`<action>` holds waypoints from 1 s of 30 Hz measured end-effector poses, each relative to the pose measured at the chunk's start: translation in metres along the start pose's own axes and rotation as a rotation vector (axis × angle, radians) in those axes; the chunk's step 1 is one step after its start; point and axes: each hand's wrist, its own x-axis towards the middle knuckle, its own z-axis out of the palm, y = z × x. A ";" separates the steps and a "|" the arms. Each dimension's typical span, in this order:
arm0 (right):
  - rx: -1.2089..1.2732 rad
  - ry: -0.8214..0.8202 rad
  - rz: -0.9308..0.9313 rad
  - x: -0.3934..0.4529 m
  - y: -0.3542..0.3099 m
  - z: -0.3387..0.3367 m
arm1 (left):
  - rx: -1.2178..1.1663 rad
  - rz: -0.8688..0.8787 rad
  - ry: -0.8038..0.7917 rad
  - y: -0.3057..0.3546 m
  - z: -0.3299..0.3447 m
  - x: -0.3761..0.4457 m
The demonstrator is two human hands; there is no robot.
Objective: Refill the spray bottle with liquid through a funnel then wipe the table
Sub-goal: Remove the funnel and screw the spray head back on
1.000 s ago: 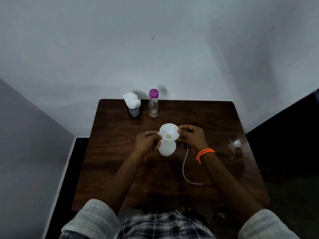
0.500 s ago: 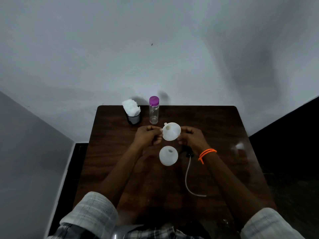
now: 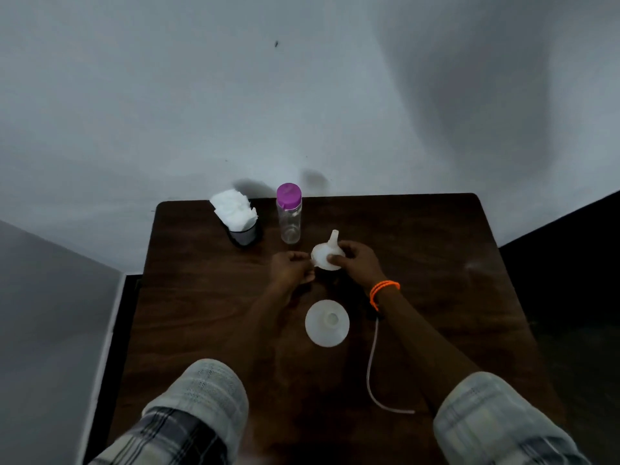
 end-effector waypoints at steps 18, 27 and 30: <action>-0.276 0.169 -0.153 0.049 -0.004 0.006 | 0.465 0.280 -0.069 0.004 0.021 0.042; -0.301 0.190 -0.041 0.000 0.013 -0.033 | 0.338 0.133 0.013 -0.015 -0.009 -0.003; -0.323 0.203 0.063 -0.031 0.033 -0.054 | 0.280 0.137 -0.012 -0.032 -0.020 -0.031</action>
